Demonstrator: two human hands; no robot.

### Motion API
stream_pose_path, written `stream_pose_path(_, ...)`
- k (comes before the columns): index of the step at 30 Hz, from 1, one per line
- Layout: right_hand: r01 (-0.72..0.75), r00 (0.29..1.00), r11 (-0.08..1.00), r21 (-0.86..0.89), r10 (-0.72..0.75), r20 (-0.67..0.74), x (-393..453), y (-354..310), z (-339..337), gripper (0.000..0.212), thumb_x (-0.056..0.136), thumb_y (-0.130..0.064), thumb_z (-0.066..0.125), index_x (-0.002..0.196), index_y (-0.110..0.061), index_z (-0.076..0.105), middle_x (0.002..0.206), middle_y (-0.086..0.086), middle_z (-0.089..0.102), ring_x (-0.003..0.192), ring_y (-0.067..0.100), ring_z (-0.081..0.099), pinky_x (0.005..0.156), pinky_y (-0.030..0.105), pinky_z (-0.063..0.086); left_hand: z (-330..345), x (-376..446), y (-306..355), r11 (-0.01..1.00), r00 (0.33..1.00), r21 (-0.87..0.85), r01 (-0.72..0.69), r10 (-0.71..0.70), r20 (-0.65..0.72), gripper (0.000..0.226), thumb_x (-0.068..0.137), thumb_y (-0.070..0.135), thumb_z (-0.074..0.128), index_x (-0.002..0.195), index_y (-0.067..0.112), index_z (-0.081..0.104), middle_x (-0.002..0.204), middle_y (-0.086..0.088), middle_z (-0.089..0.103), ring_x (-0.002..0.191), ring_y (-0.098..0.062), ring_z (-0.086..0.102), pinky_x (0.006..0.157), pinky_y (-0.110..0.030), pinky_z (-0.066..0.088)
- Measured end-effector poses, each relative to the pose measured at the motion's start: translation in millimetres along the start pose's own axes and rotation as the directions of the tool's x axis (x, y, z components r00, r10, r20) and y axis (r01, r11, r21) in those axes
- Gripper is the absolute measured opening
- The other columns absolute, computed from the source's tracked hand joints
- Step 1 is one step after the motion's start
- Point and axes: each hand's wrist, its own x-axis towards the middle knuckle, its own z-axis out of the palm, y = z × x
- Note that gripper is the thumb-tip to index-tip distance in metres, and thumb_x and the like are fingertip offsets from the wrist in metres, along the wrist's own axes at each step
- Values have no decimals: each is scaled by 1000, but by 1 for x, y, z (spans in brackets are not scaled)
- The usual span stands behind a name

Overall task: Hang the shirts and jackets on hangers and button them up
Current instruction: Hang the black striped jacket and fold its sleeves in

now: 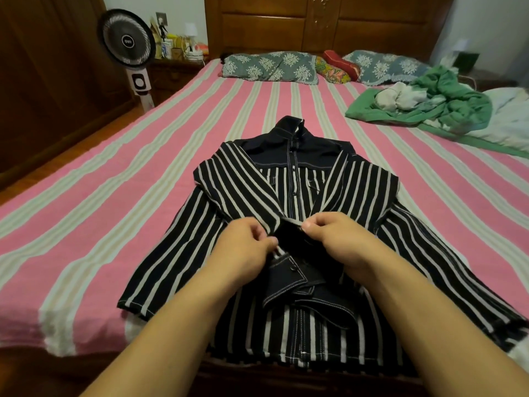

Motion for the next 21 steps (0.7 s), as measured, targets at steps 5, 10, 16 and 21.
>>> stream_pose_path(5, -18, 992, 949, 316, -24, 127, -15, -13, 8, 24, 103, -15, 54, 93, -5, 73, 87, 18, 74, 73, 25, 71, 67, 38, 60, -11, -14, -1, 866, 997, -495, 70, -71, 18, 13, 92, 3, 69, 87, 14, 76, 81, -9, 77, 78, -24, 74, 84, -42, 61)
stream_pose_path(10, 16, 990, 944, 329, -60, 126, -17, -10, 23, 23, 103, -14, 54, 94, -6, 73, 85, 14, 76, 71, 20, 72, 63, 30, 58, -10, -17, -3, 743, 987, -651, 157, -108, 116, 13, 95, 1, 64, 90, 8, 75, 78, -9, 76, 72, -19, 72, 80, -37, 60)
stream_pose_path(16, 0, 987, 927, 376, -62, 151, -14, -7, 30, 21, 102, -11, 55, 95, -6, 74, 88, 15, 75, 72, 20, 71, 66, 32, 58, -14, -16, -8, 730, 986, -666, 155, -76, 146, 9, 93, 2, 68, 95, 4, 76, 86, -16, 76, 75, -23, 73, 74, -35, 61)
stream_pose_path(21, -6, 992, 926, 378, -43, 119, -12, -3, 30, 16, 100, -12, 59, 99, -7, 74, 91, 15, 75, 75, 22, 71, 69, 36, 58, -14, -14, -8, 737, 990, -663, 130, -57, 131, 13, 93, 10, 71, 96, 0, 77, 91, -22, 76, 78, -27, 72, 80, -39, 61)
